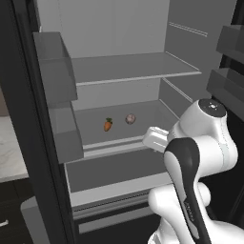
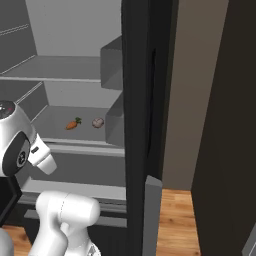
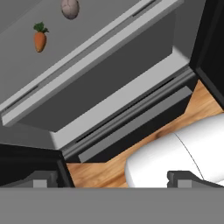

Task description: Pick the egg and butter from the fridge and place them by the bowl for mixing.

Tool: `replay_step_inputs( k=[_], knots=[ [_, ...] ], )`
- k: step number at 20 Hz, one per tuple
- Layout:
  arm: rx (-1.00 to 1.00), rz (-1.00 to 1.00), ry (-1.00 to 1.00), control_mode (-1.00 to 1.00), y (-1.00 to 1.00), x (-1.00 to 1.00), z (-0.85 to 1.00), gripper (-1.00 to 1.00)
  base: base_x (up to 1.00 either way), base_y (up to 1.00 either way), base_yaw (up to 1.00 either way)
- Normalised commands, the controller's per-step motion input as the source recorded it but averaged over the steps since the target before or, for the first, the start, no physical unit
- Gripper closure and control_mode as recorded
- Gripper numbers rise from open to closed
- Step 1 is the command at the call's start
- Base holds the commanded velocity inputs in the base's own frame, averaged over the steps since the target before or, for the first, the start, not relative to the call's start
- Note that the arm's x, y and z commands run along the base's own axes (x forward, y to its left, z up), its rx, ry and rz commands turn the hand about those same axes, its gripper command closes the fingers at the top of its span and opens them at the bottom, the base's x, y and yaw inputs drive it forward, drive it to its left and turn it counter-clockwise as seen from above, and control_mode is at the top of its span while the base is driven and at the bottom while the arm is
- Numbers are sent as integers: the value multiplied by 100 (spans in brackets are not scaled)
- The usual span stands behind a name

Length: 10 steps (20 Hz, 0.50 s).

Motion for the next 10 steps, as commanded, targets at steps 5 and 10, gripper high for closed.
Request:
replay_step_inputs(
  k=[5, 10],
  knots=[
    [0, 0, 0, 100, 0, 0, 0, -100, 4, -17, 1],
    [5, 0, 0, -100, -10, 20, 13, -100, 3, 0, 0]
  ],
)
